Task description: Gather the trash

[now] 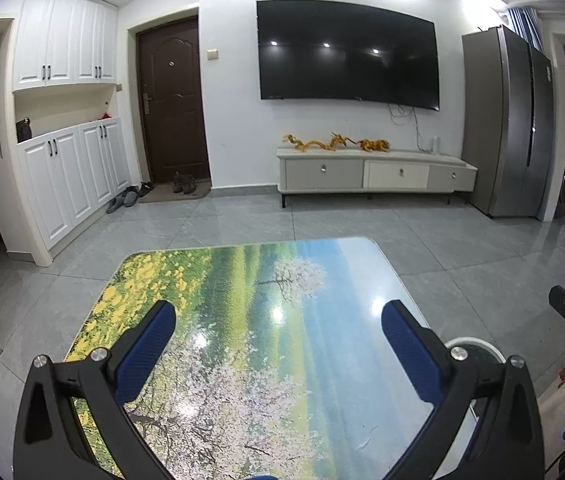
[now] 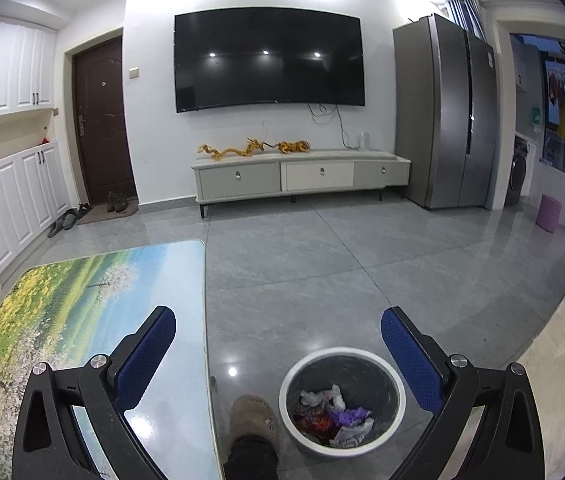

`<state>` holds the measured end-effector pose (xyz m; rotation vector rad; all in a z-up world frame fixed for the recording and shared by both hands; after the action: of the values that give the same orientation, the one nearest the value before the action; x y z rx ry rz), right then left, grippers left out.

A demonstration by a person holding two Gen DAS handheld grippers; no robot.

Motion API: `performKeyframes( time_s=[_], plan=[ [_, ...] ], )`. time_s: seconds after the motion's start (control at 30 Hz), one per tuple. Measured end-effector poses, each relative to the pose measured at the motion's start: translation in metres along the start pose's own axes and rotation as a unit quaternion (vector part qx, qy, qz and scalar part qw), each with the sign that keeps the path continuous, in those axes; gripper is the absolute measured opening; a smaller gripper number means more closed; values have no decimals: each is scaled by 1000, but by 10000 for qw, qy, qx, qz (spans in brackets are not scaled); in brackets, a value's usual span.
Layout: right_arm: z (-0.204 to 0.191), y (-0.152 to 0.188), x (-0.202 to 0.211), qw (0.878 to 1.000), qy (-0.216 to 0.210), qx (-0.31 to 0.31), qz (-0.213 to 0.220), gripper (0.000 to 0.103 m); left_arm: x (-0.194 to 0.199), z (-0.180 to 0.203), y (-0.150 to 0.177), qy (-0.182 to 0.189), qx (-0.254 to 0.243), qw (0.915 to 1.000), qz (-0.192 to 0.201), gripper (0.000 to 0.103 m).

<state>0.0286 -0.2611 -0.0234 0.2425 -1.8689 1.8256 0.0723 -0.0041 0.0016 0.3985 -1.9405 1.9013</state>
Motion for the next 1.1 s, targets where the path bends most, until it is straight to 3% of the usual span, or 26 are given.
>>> performKeyframes(
  time_s=[0.43,1.1],
  plan=[
    [-21,-17,-1,9988,-149,336,318,103,5,-4,-9,-187,7,9996,197,103],
    [-23,-13,-4,9990,-152,317,277,103,8,-8,-9,-216,28,9995,212,103]
  ],
)
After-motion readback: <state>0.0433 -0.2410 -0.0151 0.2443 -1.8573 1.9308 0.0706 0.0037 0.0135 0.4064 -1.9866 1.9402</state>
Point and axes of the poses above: each gripper's, at about its wrist camera, not at the fingertips, and x roughly against the way its jaws point, z to its right, y to its underside, the point moved 5 cm from there along -x, roughly the way its jaws point, and after that the axes turned 3 degrees about x, right-handed, at the moved point
